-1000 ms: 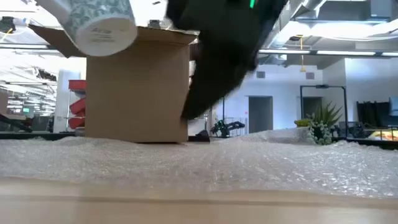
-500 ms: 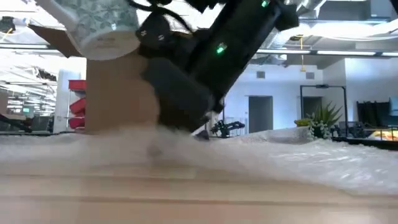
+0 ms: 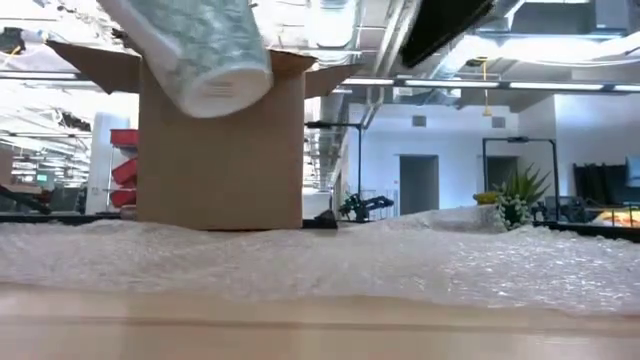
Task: Wrap mug
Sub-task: Wrap the green patterned mug with the bubble wrap
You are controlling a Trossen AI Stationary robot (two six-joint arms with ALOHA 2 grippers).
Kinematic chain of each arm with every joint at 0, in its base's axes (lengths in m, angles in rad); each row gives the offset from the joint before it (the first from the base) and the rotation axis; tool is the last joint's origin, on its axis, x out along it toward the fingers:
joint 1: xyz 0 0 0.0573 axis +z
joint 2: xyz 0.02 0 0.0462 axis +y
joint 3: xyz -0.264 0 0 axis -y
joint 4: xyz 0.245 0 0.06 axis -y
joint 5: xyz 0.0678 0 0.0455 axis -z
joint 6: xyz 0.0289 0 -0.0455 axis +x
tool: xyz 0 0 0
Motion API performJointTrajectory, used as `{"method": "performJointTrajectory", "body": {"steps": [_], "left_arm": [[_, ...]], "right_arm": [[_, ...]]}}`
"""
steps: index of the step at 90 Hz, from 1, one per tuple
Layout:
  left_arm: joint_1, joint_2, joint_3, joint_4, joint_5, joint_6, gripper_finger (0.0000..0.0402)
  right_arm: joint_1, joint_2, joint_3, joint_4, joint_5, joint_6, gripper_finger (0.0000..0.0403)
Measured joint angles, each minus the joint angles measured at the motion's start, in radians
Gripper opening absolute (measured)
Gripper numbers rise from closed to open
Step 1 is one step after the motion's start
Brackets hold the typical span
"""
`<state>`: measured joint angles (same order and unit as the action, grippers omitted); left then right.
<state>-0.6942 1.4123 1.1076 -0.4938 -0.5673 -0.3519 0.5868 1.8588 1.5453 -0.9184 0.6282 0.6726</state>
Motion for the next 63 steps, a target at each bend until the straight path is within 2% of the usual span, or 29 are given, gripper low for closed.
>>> {"method": "performJointTrajectory", "body": {"steps": [9,24,45,63], "left_arm": [[0.051,0.035,0.000,0.043,0.024,0.077,0.0006],[0.134,0.154,0.013,0.125,0.148,0.184,0.0006],[0.213,0.315,0.077,0.106,0.145,0.256,0.0006],[0.259,0.370,0.122,0.083,0.167,0.311,0.0007]], "right_arm": [[0.049,-0.013,-0.013,-0.047,0.044,0.098,0.0095],[0.087,-0.005,-0.016,-0.089,0.063,0.176,0.0095],[0.104,-0.003,-0.017,-0.182,0.056,0.281,0.0095],[0.115,-0.003,-0.017,-0.195,0.057,0.315,0.0095]]}}
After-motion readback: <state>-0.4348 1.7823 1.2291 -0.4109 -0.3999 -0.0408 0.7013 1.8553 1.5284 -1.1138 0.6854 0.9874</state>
